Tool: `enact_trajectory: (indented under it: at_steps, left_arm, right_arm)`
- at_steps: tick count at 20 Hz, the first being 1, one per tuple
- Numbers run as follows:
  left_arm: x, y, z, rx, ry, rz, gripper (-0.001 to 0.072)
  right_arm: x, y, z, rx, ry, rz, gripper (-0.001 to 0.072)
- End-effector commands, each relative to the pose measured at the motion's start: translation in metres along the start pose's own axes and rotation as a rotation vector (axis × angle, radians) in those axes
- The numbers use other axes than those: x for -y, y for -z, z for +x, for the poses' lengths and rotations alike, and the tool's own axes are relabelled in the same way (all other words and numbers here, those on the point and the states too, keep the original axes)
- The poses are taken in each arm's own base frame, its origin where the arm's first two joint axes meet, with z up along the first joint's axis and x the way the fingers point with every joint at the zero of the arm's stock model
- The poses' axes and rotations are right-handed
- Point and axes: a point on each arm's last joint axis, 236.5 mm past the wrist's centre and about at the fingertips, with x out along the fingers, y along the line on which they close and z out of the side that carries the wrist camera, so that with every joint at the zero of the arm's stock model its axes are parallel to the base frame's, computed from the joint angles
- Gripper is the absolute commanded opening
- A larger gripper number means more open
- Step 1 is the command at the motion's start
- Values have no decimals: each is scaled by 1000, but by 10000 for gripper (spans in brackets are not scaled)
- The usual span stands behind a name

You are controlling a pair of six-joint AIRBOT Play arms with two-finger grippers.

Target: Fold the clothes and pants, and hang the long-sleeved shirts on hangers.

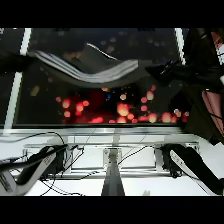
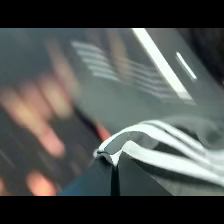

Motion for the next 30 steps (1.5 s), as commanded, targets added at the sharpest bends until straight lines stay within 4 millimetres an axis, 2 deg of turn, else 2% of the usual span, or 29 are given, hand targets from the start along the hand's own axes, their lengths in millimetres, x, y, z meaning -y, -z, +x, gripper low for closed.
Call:
enact_trajectory:
  at_steps: [1, 3, 5, 7, 8, 9, 10, 11, 12, 14, 16, 18, 20, 21, 23, 25, 27, 30]
  left_arm:
    - [10, -136, -123, 491, -380, 197, 12]
    - [27, -164, -186, 629, -545, 313, 12]
    - [47, -178, -231, 718, -649, 398, 12]
    - [59, -185, -257, 780, -701, 432, 12]
    - [58, -186, -259, 788, -707, 431, 12]
    - [52, -184, -251, 768, -701, 422, 12]
    - [40, -178, -231, 713, -675, 405, 12]
    - [26, -167, -204, 633, -630, 382, 11]
    - [11, -149, -168, 526, -561, 349, 10]
    - [-11, -86, -78, 252, -343, 238, 9]
    - [-33, -26, -4, 58, -208, 142, 8]
    - [-61, 17, 55, -59, -205, 131, 8]
    - [-65, 44, 98, -109, -176, 106, 8]
    - [-59, 54, 115, -127, -152, 78, 8]
    - [-46, 66, 130, -159, -119, 87, 8]
    - [-43, 73, 126, -203, -128, 80, 9]
    - [-40, 91, 107, -305, -145, -10, 9]
    - [-16, 136, 61, -563, -121, -93, 10]
  right_arm:
    - [-90, -81, -48, 222, -117, -80, 28]
    - [-125, -98, -72, 274, -179, -72, 28]
    - [-152, -107, -93, 314, -229, -65, 28]
    - [-168, -112, -108, 345, -273, -43, 27]
    - [-171, -112, -111, 349, -276, -43, 27]
    - [-168, -111, -109, 344, -265, -45, 28]
    - [-159, -108, -103, 327, -237, -46, 27]
    - [-144, -103, -91, 295, -196, -31, 27]
    - [-122, -94, -75, 245, -138, -2, 27]
    - [-67, -62, -34, 112, -4, 75, 27]
    - [-5, -17, 9, -33, 133, 165, 27]
    - [48, 25, 49, -128, 233, 246, 27]
    - [87, 54, 85, -166, 284, 298, 28]
    - [103, 63, 99, -170, 306, 314, 28]
    - [133, 74, 122, -152, 353, 339, 27]
    - [162, 82, 128, -128, 405, 403, 27]
    - [192, 91, 116, -127, 459, 458, 26]
    - [225, 116, 79, -204, 516, 556, 26]
